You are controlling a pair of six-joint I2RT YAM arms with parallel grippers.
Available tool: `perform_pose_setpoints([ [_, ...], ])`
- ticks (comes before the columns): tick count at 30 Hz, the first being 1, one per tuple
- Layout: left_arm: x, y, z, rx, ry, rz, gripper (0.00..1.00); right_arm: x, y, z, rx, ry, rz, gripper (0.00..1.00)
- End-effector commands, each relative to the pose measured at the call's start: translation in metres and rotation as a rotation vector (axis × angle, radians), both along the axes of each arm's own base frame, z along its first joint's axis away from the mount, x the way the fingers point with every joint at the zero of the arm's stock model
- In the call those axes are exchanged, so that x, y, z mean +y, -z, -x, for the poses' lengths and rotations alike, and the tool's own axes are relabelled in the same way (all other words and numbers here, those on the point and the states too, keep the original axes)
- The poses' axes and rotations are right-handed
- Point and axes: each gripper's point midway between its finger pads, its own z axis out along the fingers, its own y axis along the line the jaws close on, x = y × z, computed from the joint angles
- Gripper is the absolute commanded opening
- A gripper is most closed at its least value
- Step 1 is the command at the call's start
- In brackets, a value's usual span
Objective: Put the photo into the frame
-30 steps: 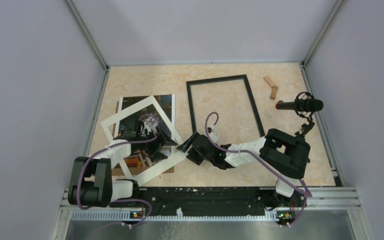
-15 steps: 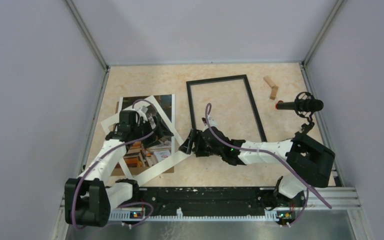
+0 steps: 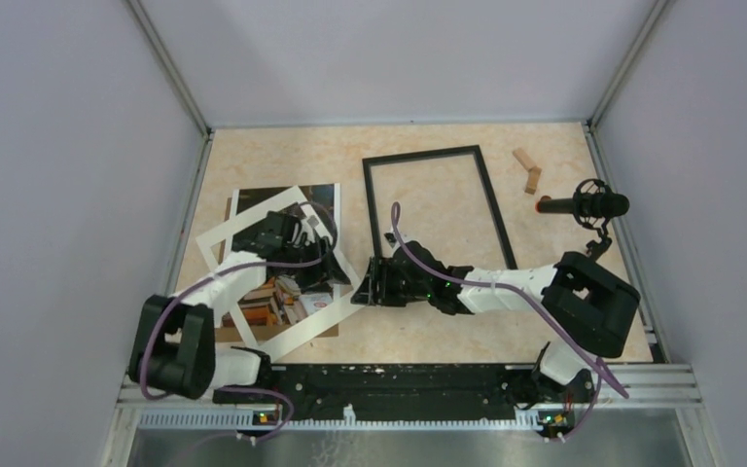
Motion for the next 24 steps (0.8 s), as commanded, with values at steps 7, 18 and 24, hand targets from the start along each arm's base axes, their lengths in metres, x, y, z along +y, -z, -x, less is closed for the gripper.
perform_pose_setpoints([
  [7,-0.027,0.020,-0.025,-0.064,0.148,-0.100,0.59,0.010,-0.004,0.020,0.060,-0.016,-0.144,0.39],
  [18,-0.030,0.042,-0.019,-0.025,0.180,-0.117,0.58,0.022,0.030,0.022,0.126,0.084,-0.104,0.37],
  [24,-0.030,0.046,-0.007,0.024,0.193,-0.103,0.58,0.021,0.040,0.011,0.110,0.157,-0.092,0.35],
])
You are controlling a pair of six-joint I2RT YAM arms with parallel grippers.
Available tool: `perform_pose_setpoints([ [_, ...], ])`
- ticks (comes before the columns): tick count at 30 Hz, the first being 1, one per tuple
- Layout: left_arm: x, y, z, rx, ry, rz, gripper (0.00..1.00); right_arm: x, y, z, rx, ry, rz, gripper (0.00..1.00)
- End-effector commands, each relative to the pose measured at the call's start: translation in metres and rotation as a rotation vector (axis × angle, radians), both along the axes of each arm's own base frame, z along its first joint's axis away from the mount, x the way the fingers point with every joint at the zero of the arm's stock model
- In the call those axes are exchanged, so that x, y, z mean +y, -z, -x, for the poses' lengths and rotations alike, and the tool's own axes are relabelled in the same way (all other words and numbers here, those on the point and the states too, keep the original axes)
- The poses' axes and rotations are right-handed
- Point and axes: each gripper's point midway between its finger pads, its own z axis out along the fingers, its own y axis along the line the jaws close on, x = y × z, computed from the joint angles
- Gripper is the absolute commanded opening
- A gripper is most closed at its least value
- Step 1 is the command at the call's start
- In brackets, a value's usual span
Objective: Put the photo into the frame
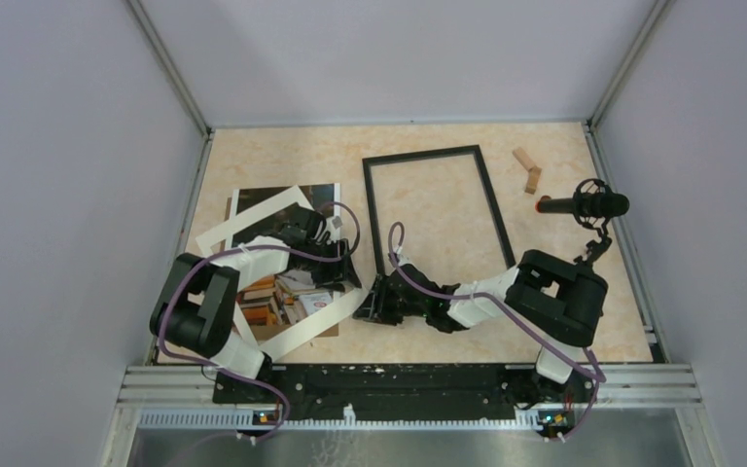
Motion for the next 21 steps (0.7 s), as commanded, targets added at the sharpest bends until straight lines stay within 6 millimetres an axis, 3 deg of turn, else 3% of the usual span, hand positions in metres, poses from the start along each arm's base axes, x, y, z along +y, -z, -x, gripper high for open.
perform_pose_setpoints([
  [1,-0.001,0.008,0.007,0.021,0.027,0.005,0.58,0.012,-0.010,-0.016,-0.045,0.073,-0.059,0.35],
  [8,-0.009,0.007,0.020,0.101,0.063,0.072,0.55,0.027,-0.027,-0.031,-0.118,0.095,-0.134,0.35],
  [14,-0.019,-0.028,0.009,0.056,0.061,0.176,0.54,0.031,-0.059,-0.037,-0.204,0.080,-0.177,0.35],
  [21,-0.030,-0.056,0.006,0.039,0.075,0.265,0.52,0.018,-0.086,-0.040,-0.256,0.110,-0.179,0.35],
])
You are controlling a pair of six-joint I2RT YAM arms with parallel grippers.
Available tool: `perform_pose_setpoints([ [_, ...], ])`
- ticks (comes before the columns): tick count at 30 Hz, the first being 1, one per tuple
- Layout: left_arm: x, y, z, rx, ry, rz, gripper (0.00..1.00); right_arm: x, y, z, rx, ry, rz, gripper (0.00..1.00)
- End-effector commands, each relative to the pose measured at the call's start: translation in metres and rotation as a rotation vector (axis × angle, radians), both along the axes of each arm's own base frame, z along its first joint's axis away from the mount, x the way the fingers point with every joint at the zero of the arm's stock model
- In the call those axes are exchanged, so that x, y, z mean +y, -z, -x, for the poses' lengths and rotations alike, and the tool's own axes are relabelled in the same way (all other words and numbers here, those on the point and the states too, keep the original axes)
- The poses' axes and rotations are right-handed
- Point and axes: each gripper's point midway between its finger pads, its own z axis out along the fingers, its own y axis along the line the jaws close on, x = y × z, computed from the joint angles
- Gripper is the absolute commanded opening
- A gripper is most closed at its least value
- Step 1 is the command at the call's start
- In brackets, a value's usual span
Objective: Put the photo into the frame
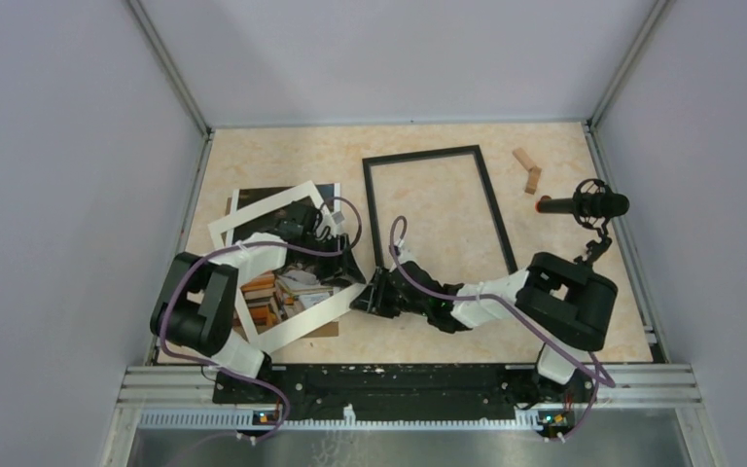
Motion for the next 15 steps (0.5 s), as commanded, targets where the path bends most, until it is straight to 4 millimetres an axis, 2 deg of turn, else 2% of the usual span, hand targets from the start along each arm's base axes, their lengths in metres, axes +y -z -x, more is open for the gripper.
perform_pose_setpoints([
  [1,-0.017,-0.040,0.002,-0.018,0.035,0.126,0.52,0.008,-0.068,-0.021,-0.151,0.060,-0.125,0.35],
  [9,-0.042,-0.047,-0.008,-0.012,0.042,0.209,0.52,-0.044,-0.054,-0.028,-0.123,0.208,0.018,0.38],
  [13,-0.058,-0.040,-0.011,0.001,0.051,0.231,0.51,-0.084,-0.032,-0.032,-0.087,0.260,0.115,0.43],
  [15,-0.063,-0.040,-0.016,0.000,0.053,0.233,0.53,-0.110,-0.023,-0.038,-0.097,0.259,0.197,0.51],
])
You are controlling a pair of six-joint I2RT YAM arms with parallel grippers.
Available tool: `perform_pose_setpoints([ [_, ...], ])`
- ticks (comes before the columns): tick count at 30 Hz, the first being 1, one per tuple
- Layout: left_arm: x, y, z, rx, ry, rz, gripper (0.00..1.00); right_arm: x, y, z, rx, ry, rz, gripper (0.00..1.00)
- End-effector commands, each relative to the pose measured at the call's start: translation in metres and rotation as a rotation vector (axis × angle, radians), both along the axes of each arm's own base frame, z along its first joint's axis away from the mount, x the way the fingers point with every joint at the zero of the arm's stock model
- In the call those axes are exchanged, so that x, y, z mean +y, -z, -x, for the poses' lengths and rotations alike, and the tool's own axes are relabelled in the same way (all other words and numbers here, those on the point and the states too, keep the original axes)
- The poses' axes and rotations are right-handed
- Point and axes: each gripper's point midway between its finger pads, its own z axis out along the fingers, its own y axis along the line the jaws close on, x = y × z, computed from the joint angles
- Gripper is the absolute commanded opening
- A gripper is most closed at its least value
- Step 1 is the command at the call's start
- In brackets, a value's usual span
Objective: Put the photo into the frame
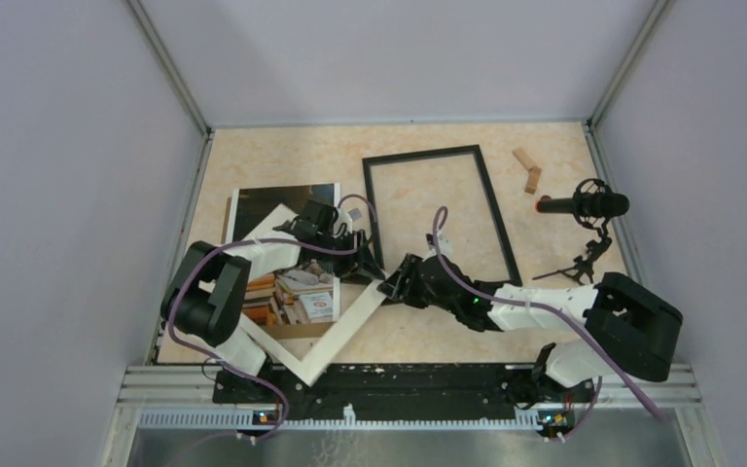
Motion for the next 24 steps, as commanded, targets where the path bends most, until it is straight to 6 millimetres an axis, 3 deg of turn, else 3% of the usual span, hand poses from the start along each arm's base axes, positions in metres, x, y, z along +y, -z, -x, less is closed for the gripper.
perform_pose_setpoints([
  [1,-0.020,-0.018,-0.015,-0.030,0.021,0.068,0.54,-0.064,0.024,-0.018,-0.004,0.067,0.190,0.57],
  [4,-0.018,-0.026,-0.026,-0.098,0.014,0.031,0.63,-0.086,0.014,-0.024,-0.041,0.015,0.203,0.76],
  [7,-0.014,-0.024,-0.026,-0.106,0.016,-0.003,0.75,-0.090,0.001,-0.026,-0.036,-0.047,0.121,0.86],
  [12,-0.009,-0.018,-0.018,-0.099,0.014,-0.011,0.77,-0.065,-0.007,-0.031,0.000,-0.180,0.050,0.83],
  [16,-0.001,-0.023,-0.015,-0.136,0.000,-0.047,0.80,-0.043,0.011,-0.035,0.080,-0.267,0.045,0.76],
  [24,0.013,-0.047,-0.011,-0.248,-0.013,-0.096,0.84,-0.026,0.037,-0.041,0.141,-0.335,-0.021,0.68],
])
